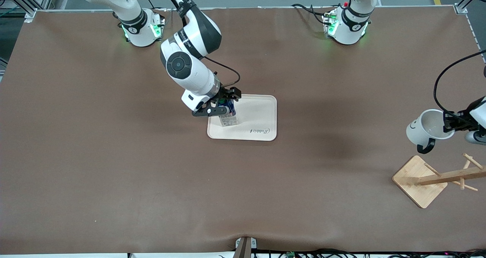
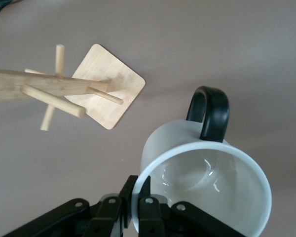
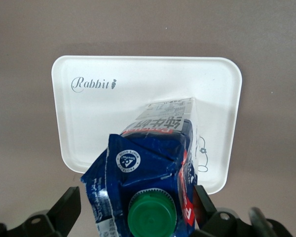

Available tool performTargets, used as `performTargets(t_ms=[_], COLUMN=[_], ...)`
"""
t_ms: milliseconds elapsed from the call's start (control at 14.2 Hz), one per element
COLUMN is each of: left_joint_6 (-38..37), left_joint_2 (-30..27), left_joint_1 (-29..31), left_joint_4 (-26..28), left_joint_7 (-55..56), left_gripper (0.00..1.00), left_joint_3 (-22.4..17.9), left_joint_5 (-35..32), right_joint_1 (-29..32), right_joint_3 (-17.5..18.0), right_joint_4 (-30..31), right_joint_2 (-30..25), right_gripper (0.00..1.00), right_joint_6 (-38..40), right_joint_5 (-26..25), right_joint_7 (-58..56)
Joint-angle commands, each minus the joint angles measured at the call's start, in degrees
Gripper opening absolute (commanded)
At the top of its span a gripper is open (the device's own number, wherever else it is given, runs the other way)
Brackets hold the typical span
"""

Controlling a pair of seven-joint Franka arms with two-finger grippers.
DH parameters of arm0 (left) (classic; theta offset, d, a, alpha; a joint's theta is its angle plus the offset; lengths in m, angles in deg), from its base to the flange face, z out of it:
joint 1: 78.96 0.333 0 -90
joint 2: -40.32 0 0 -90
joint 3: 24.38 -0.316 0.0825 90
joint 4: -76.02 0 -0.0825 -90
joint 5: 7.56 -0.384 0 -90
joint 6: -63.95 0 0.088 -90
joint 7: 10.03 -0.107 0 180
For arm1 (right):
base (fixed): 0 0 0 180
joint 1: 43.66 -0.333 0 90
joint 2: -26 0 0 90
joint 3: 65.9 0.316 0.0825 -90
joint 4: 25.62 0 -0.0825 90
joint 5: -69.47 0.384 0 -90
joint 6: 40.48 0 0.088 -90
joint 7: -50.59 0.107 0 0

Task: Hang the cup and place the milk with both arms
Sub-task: 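Lift the milk carton with the right gripper while the left gripper nears the stand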

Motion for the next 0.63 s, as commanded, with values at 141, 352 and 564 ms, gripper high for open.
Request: performTargets(t_ms=[141,352,564], left_joint_6=[-0.4,-0.2,1.5], left_joint_2=[1.4,1.4,2.2], left_joint_1=[0.1,0.2,0.2], left_joint_4=[-3.4,-3.5,-4.8], left_joint_7=[-5.3,-8.8,-11.9], left_gripper=[0.0,0.0,0.0], left_joint_3=[-1.8,-3.3,-4.9], left_joint_5=[-0.7,-0.7,-0.6], right_joint_1=[-1.0,-1.4,-1.3], right_joint_3=[-0.7,-0.8,-0.7], right_joint_4=[1.0,1.0,0.4], right_joint_2=[-1.2,-1.4,-2.8], right_gripper=[0.03,0.0,0.0], right_joint_6=[-0.2,0.0,2.2], right_joint_5=[-0.3,-0.4,-0.4], right_joint_7=[4.1,4.2,7.9])
